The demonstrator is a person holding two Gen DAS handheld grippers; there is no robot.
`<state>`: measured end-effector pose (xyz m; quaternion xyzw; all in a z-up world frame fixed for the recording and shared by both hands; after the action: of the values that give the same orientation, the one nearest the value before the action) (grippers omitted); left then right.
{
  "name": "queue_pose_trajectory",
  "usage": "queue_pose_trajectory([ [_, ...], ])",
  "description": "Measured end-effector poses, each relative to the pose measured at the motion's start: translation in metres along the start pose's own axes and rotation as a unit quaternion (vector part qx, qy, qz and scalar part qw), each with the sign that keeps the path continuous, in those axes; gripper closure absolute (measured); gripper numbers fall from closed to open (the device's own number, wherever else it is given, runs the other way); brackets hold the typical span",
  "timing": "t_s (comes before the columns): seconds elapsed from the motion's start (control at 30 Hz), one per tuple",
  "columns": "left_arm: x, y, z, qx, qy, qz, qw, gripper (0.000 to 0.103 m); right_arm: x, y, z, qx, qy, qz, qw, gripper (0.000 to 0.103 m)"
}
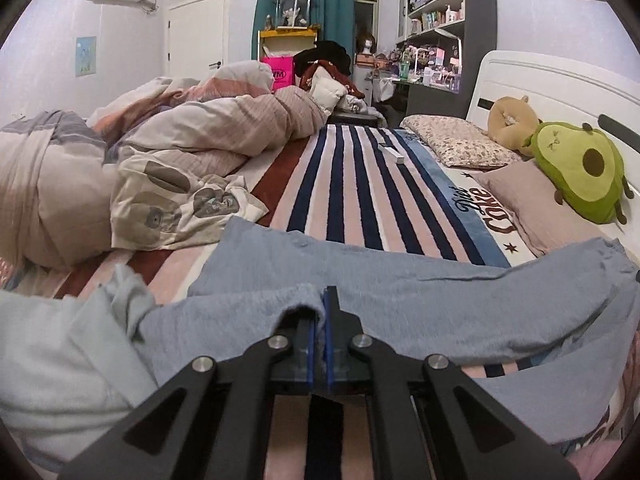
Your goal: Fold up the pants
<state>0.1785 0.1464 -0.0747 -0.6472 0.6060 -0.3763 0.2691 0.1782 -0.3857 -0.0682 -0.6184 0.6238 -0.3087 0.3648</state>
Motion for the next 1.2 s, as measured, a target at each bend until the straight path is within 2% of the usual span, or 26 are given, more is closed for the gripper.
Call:
queue_pose_trajectory([
  [0.2,-0.01,-0.023,0.042,-0.028,-0.018,0.007,0.9994,0.101,-0.008,-0.031,0.029,0.004,0.016,-0.028,0.999,0.099],
  [0.4,-0.025,-0.038,0.102,-0.066,-0.035,0.016,0.9971,0.1,-0.01,-0.049,0.078,-0.029,0.044,-0.056,0.997,0.099],
  [0.67,-0.042,-0.044,0.179,-0.111,-0.057,0.024,0.9919,0.099,-0.012,-0.054,0.133,-0.064,0.095,-0.101,0.988,0.099],
  [0.7,-0.043,-0.044,0.188,-0.119,-0.067,0.026,0.9903,0.097,-0.012,-0.054,0.138,-0.068,0.1,-0.105,0.987,0.099],
  [0.77,-0.045,-0.044,0.198,-0.124,-0.096,0.035,0.987,0.079,-0.013,-0.05,0.151,-0.084,0.115,-0.118,0.983,0.097],
  [0.8,-0.046,-0.046,0.199,-0.12,-0.119,0.042,0.9848,0.045,-0.014,-0.048,0.154,-0.091,0.118,-0.125,0.981,0.091],
  [0.83,-0.048,-0.048,0.196,-0.11,-0.134,0.047,0.9838,0.019,-0.017,-0.046,0.155,-0.094,0.119,-0.133,0.979,0.087],
  [0.9,-0.051,-0.055,0.181,-0.076,-0.148,0.042,0.9852,0.019,-0.021,-0.042,0.151,-0.096,0.1,-0.136,0.981,0.066],
  [0.93,-0.053,-0.058,0.175,-0.07,-0.142,0.034,0.9869,0.019,-0.021,-0.041,0.147,-0.098,0.09,-0.13,0.983,0.06],
  [1.0,-0.055,-0.06,0.16,-0.059,-0.122,0.015,0.9907,0.019,-0.016,-0.042,0.132,-0.093,0.077,-0.103,0.987,0.041],
  [1.03,-0.055,-0.058,0.153,-0.059,-0.113,0.01,0.9918,0.019,-0.014,-0.044,0.126,-0.088,0.074,-0.093,0.989,0.037],
  [1.1,-0.05,-0.054,0.141,-0.059,-0.091,0.004,0.9941,0.019,-0.006,-0.051,0.103,-0.061,0.08,-0.079,0.992,0.02],
  [1.2,-0.038,-0.04,0.123,-0.064,-0.059,-0.001,0.9962,0.018,0.01,-0.053,0.073,-0.033,0.108,-0.07,0.991,0.015],
])
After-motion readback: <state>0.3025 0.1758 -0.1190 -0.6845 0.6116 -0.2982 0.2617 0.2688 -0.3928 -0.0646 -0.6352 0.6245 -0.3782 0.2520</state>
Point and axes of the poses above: each gripper's, at about its wrist camera, not at the fingertips, and z roughly the way its jaws point, x to its right, y to its underside, the point moved 5 cm from there along z, roughly the way its jaws point, and after that the axes turned 12 degrees about y, right-handed, at the moved point
